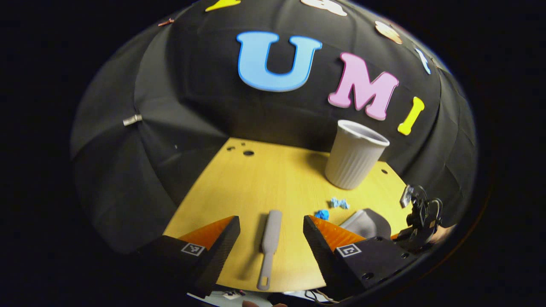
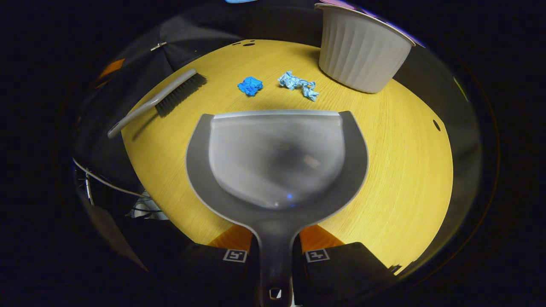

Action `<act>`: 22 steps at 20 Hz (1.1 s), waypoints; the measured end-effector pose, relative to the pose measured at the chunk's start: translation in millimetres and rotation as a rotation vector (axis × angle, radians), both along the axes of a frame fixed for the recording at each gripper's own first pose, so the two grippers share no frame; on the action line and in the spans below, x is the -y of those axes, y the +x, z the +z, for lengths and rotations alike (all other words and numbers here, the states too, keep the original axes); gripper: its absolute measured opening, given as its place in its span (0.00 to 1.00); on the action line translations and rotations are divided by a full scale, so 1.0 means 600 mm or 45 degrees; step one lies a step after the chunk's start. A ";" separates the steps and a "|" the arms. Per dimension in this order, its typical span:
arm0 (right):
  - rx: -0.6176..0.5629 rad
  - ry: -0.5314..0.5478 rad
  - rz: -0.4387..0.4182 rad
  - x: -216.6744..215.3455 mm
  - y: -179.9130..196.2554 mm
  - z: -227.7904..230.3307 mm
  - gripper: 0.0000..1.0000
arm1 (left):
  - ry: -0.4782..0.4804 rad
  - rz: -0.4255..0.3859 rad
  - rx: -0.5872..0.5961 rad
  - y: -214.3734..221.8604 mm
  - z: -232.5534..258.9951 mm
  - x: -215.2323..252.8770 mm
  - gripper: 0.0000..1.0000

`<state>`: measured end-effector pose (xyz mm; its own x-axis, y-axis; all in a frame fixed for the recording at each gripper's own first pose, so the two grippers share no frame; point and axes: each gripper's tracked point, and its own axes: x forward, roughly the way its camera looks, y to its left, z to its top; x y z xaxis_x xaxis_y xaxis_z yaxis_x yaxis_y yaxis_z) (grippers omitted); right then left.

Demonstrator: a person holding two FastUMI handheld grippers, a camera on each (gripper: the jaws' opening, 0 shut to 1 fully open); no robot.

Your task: Pick up the small broom and dustpan from the desktop, sweep the trash into the dustpan with the broom, and then empty the trash into the garbage bin.

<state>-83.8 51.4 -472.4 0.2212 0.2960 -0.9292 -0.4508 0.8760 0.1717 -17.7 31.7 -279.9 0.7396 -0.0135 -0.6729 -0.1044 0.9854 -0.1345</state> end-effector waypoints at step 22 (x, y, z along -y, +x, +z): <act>0.001 0.065 0.051 0.027 0.047 -0.034 0.34 | 0.177 -0.222 -0.875 -0.042 -0.303 0.012 0.73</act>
